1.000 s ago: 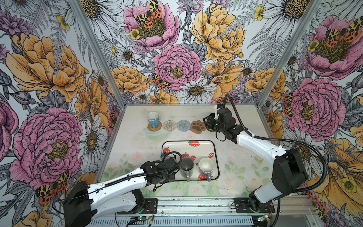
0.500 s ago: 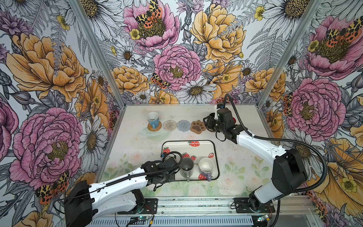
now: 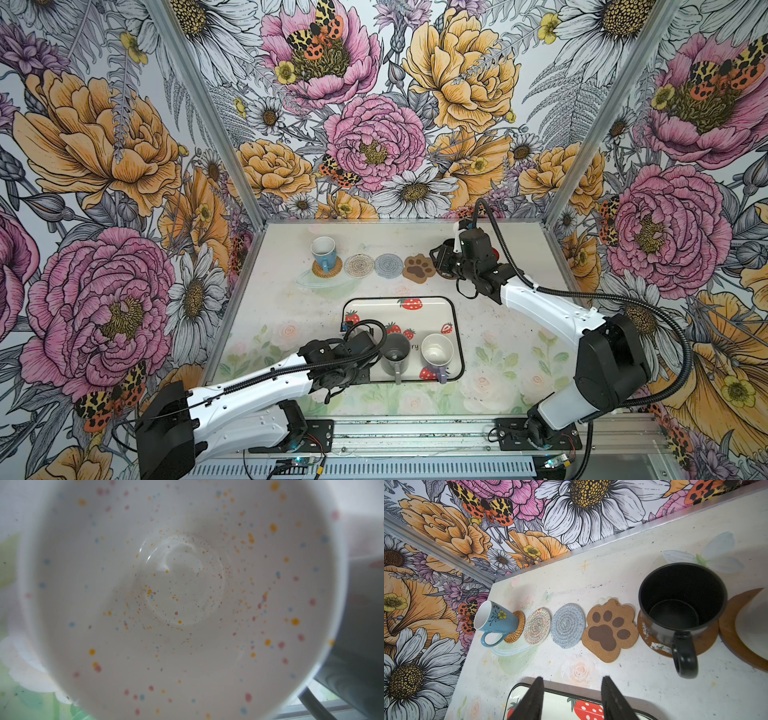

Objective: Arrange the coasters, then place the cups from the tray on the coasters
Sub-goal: 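Lift the speckled white mug with the left gripper toward the coaster row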

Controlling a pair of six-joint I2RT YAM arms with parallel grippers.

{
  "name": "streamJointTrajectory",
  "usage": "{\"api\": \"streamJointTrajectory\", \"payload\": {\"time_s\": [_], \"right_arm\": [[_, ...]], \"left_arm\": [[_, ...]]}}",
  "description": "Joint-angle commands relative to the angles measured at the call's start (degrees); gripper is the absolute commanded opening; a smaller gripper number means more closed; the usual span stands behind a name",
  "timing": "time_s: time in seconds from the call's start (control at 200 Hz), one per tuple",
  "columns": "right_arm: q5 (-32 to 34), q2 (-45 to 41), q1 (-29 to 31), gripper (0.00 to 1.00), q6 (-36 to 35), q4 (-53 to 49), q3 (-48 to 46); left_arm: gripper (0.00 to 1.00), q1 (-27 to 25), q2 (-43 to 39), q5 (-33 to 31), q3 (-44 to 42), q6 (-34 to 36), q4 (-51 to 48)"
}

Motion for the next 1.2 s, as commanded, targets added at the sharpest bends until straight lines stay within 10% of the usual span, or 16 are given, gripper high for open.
{"api": "streamJointTrajectory", "payload": {"time_s": [0.0, 1.191], "right_arm": [[-0.97, 0.82, -0.11, 0.47, 0.00, 1.10, 1.46], [-3.61, -3.40, -4.36, 0.45, 0.22, 2.41, -3.13]], "left_arm": [[0.00, -0.10, -0.42, -3.67, 3.90, 2.04, 1.70], [0.00, 23.11, 20.78, -3.31, 31.68, 26.51, 1.58]]}}
